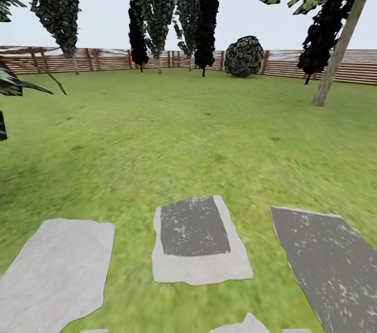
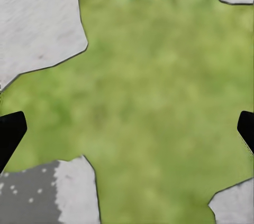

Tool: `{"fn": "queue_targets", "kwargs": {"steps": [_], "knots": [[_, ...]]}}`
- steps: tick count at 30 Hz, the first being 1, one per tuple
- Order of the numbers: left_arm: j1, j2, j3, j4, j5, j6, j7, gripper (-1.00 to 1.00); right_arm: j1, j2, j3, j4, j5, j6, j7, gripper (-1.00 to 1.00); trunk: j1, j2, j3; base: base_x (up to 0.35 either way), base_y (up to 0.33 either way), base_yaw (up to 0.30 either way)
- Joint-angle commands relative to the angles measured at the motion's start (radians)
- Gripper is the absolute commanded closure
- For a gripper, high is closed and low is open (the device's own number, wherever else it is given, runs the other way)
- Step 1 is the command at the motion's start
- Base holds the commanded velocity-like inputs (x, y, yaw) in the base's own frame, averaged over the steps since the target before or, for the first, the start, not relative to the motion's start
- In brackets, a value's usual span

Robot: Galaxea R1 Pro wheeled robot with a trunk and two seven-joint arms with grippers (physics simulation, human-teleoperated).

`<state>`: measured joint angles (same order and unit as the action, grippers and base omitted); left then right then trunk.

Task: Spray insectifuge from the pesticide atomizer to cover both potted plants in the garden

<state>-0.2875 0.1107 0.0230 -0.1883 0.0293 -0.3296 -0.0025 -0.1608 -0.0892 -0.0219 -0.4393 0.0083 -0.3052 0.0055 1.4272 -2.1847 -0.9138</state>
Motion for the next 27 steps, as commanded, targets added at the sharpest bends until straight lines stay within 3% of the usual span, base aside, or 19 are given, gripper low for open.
{"fn": "queue_targets", "kwargs": {"steps": [1,27], "knots": [[-0.001,0.000,0.002,0.001,0.003,-0.003,-0.001,-1.00,0.000,0.000,-0.002,0.001,0.001,-0.003,0.001,-1.00,0.000,0.000,-0.001,0.280,-0.147,0.278],[-0.001,0.000,0.001,0.001,0.003,-0.003,-0.001,-1.00,0.000,0.000,-0.002,0.001,0.001,-0.003,0.001,-1.00,0.000,0.000,-0.001,0.286,-0.180,0.278]]}}
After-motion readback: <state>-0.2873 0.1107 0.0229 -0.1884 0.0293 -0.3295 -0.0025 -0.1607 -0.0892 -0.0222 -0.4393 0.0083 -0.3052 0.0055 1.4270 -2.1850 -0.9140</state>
